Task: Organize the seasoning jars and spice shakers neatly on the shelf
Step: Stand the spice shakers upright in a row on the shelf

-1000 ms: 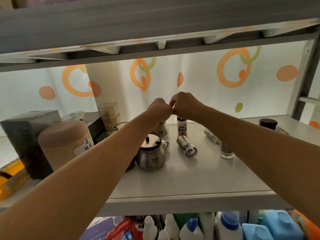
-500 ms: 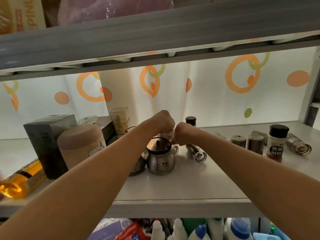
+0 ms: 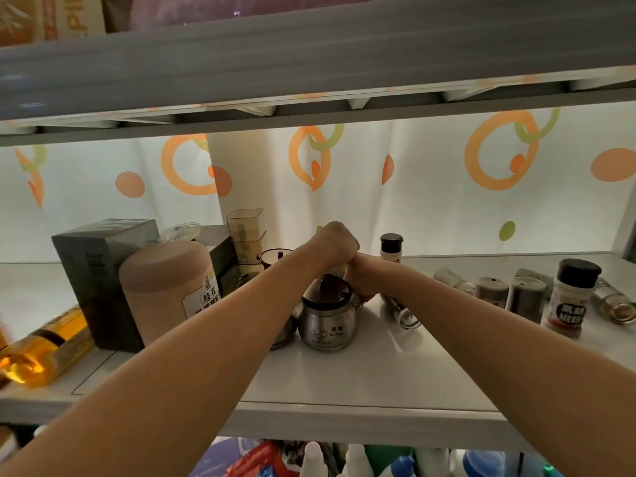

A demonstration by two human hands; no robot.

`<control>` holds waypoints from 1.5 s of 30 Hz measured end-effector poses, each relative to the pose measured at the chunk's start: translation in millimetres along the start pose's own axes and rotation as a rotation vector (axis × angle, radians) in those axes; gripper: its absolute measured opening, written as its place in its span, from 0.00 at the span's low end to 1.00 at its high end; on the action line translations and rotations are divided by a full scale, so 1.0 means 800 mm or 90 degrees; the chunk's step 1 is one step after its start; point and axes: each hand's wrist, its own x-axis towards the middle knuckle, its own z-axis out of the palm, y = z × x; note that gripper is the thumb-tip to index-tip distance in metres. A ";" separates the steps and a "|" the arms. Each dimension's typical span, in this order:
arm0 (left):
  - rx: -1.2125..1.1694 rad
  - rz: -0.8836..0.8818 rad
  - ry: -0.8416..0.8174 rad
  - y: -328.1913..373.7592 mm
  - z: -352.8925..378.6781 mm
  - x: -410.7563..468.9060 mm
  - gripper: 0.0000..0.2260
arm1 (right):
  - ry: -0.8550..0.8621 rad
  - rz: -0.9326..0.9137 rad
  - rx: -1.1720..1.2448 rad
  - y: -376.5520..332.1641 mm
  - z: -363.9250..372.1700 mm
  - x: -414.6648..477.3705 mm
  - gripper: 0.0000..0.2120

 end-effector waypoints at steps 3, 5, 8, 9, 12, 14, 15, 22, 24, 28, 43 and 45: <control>-0.007 -0.007 0.018 -0.004 0.000 -0.006 0.13 | 0.009 0.037 0.006 -0.002 0.003 0.003 0.04; -0.015 -0.012 0.027 -0.007 -0.001 -0.007 0.13 | 0.024 0.049 0.057 0.001 0.005 0.006 0.09; -0.040 -0.005 0.044 -0.007 -0.004 -0.007 0.12 | 0.029 0.072 0.145 0.004 0.000 -0.002 0.06; -0.037 -0.002 0.054 -0.006 -0.006 -0.008 0.11 | 0.044 0.084 0.191 0.008 -0.003 -0.004 0.06; -0.024 0.016 0.076 -0.006 -0.011 -0.005 0.09 | 0.075 0.122 0.292 0.024 -0.013 -0.009 0.16; -0.018 0.022 0.080 -0.005 -0.012 -0.009 0.07 | 0.099 0.125 0.326 0.032 -0.019 -0.019 0.18; -0.018 0.026 0.084 -0.005 -0.010 -0.011 0.06 | 0.113 0.123 0.340 0.035 -0.021 -0.025 0.17; -0.055 0.058 0.067 0.012 0.007 -0.025 0.10 | 0.242 0.068 0.435 0.054 -0.015 -0.075 0.14; -0.082 0.054 0.039 0.022 0.011 -0.029 0.15 | 0.284 0.071 0.458 0.057 -0.008 -0.096 0.14; -0.076 0.047 -0.040 0.041 0.018 -0.034 0.22 | 0.400 0.089 0.435 0.058 0.008 -0.133 0.12; -0.091 0.232 -0.086 0.067 0.042 -0.058 0.15 | 0.484 0.092 0.515 0.088 0.067 -0.159 0.13; -0.098 0.243 -0.103 0.066 0.041 -0.058 0.15 | 0.488 0.084 0.519 0.087 0.066 -0.158 0.12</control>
